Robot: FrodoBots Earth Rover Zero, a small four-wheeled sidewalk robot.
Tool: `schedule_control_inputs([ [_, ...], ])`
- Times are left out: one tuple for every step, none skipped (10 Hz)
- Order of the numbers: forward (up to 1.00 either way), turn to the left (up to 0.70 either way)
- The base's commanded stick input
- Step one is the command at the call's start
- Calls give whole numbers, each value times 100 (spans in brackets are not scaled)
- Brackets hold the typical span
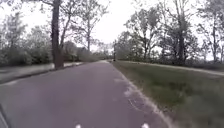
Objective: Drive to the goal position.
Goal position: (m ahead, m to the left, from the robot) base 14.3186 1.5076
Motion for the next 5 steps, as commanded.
schedule_control_inputs([
  [100,0],
  [100,0],
  [100,0],
  [100,0],
  [100,0],
])
